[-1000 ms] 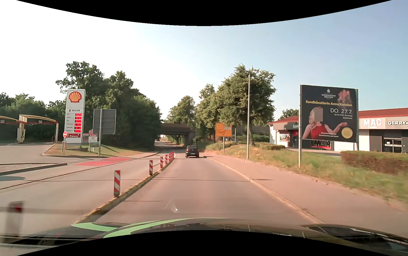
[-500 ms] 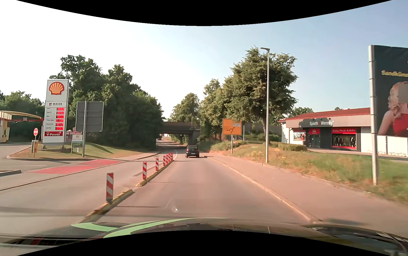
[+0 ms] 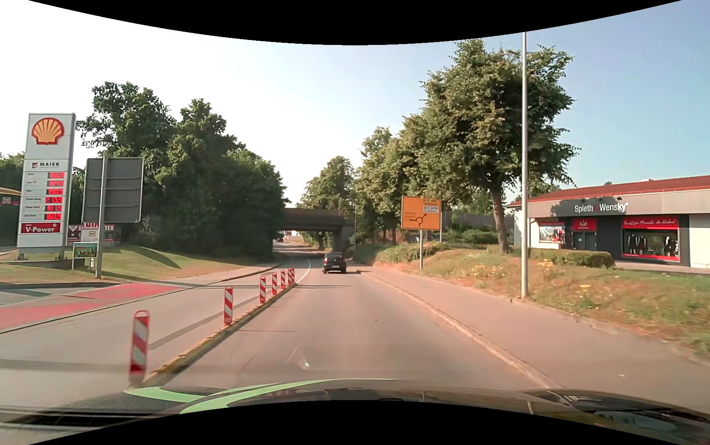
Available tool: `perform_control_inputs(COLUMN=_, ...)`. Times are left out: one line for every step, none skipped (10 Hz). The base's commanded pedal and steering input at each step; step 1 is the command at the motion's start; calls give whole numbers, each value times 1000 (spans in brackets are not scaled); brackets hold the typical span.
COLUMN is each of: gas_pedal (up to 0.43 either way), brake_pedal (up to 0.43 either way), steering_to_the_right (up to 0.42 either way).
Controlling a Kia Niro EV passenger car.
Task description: Follow the waypoints while adhering to traffic rules and regulations
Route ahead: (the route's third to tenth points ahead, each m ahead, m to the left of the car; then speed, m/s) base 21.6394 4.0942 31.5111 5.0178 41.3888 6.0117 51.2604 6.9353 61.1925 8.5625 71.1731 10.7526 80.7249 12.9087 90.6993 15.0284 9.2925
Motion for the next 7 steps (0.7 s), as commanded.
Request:
perform_control_inputs(gas_pedal=47, brake_pedal=0, steering_to_the_right=-20)
perform_control_inputs(gas_pedal=47, brake_pedal=0, steering_to_the_right=-20)
perform_control_inputs(gas_pedal=47, brake_pedal=0, steering_to_the_right=-20)
perform_control_inputs(gas_pedal=47, brake_pedal=0, steering_to_the_right=-18)
perform_control_inputs(gas_pedal=39, brake_pedal=0, steering_to_the_right=-15)
perform_control_inputs(gas_pedal=39, brake_pedal=0, steering_to_the_right=-14)
perform_control_inputs(gas_pedal=39, brake_pedal=0, steering_to_the_right=-14)
